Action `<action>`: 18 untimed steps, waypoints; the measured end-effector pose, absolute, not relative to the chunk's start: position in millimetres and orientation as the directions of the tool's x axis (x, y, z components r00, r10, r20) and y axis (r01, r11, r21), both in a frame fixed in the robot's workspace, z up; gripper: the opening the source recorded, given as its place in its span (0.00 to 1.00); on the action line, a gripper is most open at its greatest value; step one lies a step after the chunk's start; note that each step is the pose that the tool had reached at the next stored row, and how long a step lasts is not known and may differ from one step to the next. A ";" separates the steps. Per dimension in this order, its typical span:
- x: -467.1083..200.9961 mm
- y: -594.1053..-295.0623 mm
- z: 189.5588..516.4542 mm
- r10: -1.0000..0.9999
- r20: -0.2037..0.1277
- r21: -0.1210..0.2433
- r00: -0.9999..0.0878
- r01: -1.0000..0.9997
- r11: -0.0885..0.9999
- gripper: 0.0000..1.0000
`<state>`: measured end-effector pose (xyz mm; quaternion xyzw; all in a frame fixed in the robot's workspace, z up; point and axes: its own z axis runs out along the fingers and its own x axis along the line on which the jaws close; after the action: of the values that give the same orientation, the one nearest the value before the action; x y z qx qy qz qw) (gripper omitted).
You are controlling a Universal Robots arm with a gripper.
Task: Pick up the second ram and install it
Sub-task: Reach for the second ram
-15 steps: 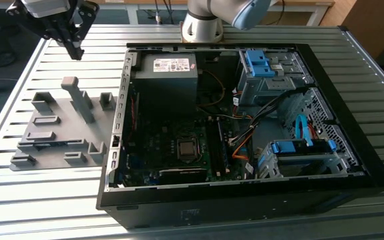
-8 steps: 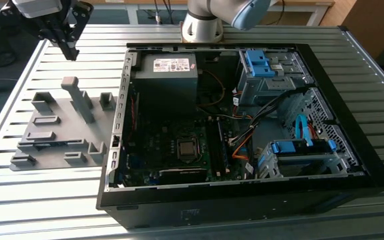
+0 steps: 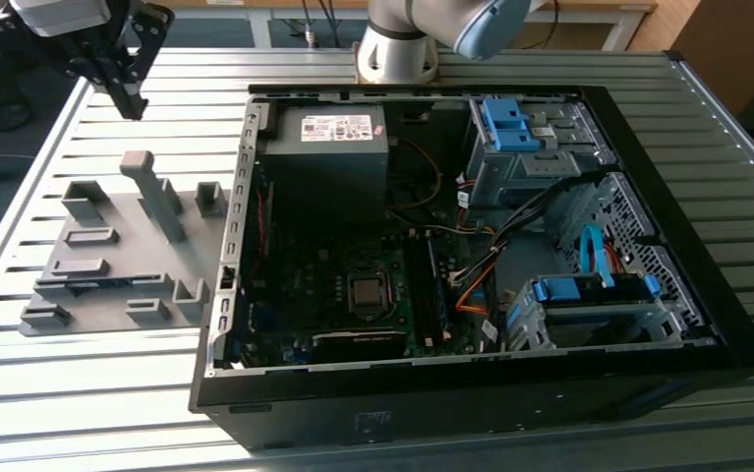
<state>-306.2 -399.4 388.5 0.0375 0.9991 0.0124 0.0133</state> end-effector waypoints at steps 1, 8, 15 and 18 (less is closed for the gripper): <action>-307.0 -399.4 388.4 0.075 -0.026 0.026 -0.997 0.075 0.997 0.11; -312.7 -399.4 387.8 0.075 -0.026 0.026 -0.997 0.075 0.997 0.11; -319.1 -399.4 387.1 0.075 -0.025 0.026 -0.997 0.075 0.997 0.11; -322.5 -399.4 386.7 0.075 -0.025 0.026 -0.997 0.075 0.997 0.11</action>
<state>-322.5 -399.4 386.7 0.0375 0.9991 0.0125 0.0131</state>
